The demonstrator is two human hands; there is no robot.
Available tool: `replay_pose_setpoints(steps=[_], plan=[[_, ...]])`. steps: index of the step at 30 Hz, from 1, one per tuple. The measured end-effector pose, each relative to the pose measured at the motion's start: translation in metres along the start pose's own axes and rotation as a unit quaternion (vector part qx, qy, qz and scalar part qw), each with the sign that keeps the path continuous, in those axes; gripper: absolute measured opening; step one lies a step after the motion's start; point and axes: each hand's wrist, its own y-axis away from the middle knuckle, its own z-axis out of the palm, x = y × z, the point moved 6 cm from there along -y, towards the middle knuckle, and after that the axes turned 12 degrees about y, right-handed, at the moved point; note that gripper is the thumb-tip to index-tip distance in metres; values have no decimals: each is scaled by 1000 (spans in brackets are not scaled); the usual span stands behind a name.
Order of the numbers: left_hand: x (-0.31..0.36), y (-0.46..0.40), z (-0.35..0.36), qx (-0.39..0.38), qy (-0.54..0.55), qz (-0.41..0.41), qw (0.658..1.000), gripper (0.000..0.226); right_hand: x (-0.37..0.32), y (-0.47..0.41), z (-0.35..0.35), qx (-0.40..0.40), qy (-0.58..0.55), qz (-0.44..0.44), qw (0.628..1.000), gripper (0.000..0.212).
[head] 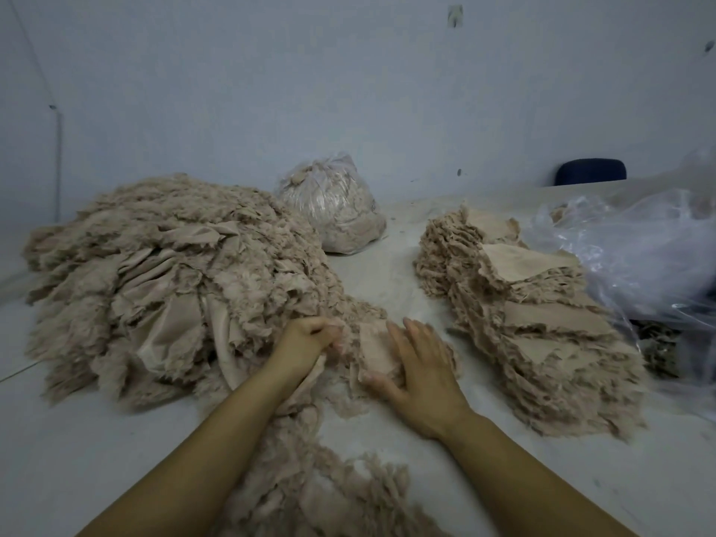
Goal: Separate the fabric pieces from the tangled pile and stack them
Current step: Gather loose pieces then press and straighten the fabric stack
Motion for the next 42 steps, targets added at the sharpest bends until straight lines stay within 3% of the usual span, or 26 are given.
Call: replay_pose_setpoints(steps=[2,4,7,9,11,13,15,17,19,20,21,25,26,28,32,34,36,39,40,41,42], plan=[[11,11,8,-12,-11,26,1000,21,-12,7,-17,58,-134,8,989,89],[16,19,19,-27,-6,35,999,21,-31,11,-18,-2,-331,55,942,75],[15,29,27,-28,0,27,999,29,-53,19,-1,-111,-494,119,854,35],[16,32,19,-19,-1,31,999,27,-56,23,0,-132,-565,135,803,13],[20,36,9,-38,-29,48,998,23,-53,27,-1,-141,-590,149,781,12],[24,37,-4,-61,-151,97,982,22,-52,31,1,-152,-597,162,771,16],[23,36,-14,-106,-327,137,929,18,-54,35,4,-160,-597,175,766,21],[12,34,-25,-158,-486,127,850,16,-55,37,7,-176,-599,185,759,22],[0,34,-33,-188,-597,101,774,17,-61,40,9,-205,-581,178,768,23],[-5,36,-35,-192,-618,94,757,19,-64,42,11,-219,-558,174,781,26],[-8,36,-37,-189,-611,96,763,22,-66,43,14,-230,-532,173,796,31],[-3,35,-36,-119,-400,117,901,9,-73,37,18,-226,-418,181,861,46],[1,36,-34,-103,-337,113,929,18,-75,35,18,-225,-395,182,872,47],[8,39,-28,-93,-214,108,966,31,-79,30,20,-212,-410,180,869,43],[19,47,-26,-61,-73,123,988,32,-78,25,13,-113,-530,137,829,31],[19,49,-31,-59,-81,128,987,31,-71,28,7,-89,-562,104,816,31],[16,49,-39,-68,-233,157,957,29,-63,32,0,-85,-567,66,817,30],[10,41,-47,-81,-499,202,839,10,-48,40,-4,-72,-537,48,839,30],[7,37,-48,-87,-539,193,816,6,-44,42,-3,-71,-533,50,842,30],[6,35,-48,-91,-541,179,817,9,-40,44,-2,-72,-536,56,839,29],[7,34,-47,-92,-506,161,842,13,-38,45,-1,-76,-549,66,830,26]])
